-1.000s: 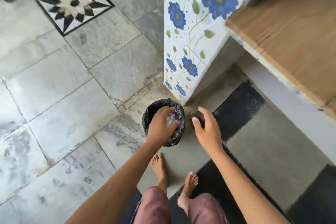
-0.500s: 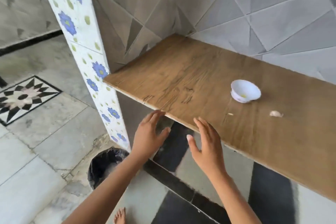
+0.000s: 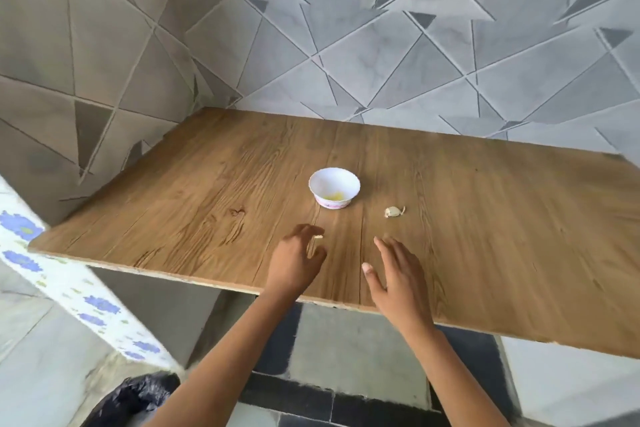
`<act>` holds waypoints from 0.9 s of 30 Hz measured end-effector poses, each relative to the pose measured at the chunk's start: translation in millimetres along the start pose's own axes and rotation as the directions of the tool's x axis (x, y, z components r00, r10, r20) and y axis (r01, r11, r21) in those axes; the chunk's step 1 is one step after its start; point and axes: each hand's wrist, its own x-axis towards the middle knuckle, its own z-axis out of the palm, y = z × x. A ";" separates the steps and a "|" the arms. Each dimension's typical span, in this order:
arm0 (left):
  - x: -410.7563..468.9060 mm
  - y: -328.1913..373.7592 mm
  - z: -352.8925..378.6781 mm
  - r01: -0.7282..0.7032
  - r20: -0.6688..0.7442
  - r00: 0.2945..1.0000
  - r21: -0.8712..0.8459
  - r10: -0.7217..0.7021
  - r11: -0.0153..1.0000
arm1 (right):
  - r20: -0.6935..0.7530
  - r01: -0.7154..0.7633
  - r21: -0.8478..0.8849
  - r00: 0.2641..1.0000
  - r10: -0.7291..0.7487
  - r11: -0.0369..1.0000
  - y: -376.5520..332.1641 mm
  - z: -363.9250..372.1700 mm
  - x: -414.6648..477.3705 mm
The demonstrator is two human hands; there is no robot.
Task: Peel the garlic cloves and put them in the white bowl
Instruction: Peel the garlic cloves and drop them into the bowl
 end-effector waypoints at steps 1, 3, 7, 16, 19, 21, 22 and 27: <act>12.2 -4.4 6.5 0.000 0.018 1.000 0.021 0.000 1.000 | 0.031 -0.031 -0.034 0.999 0.033 0.999 7.2 6.9 5.6; 31.6 -14.2 18.4 0.000 0.058 0.998 0.101 -0.006 0.995 | 0.117 -0.085 -0.104 0.988 0.097 0.991 18.0 16.3 13.4; 54.0 -27.0 33.3 -0.042 0.176 0.984 0.239 -0.001 0.970 | 0.213 -0.127 -0.196 0.962 0.169 0.972 31.9 29.2 11.8; 122.9 -5.0 12.1 -0.129 0.024 0.992 0.183 0.127 0.975 | 0.232 -0.176 -0.233 0.945 0.230 0.956 37.1 32.8 13.7; 168.2 6.8 22.3 -0.114 0.122 0.990 0.365 0.074 0.924 | 0.209 -0.205 -0.243 0.943 0.257 0.948 47.3 28.5 20.9; 182.6 10.7 34.4 -0.125 0.233 0.972 0.525 -0.002 0.842 | 0.201 -0.220 -0.264 0.940 0.277 0.939 55.7 23.9 28.2; 187.2 10.2 39.3 -0.137 0.272 0.962 0.572 -0.030 0.808 | 0.205 -0.220 -0.278 0.937 0.281 0.935 59.5 22.1 31.2; 187.9 15.9 42.3 -0.101 0.280 0.954 0.633 -0.105 0.768 | 0.267 -0.230 -0.260 0.916 0.299 0.938 71.5 16.7 35.5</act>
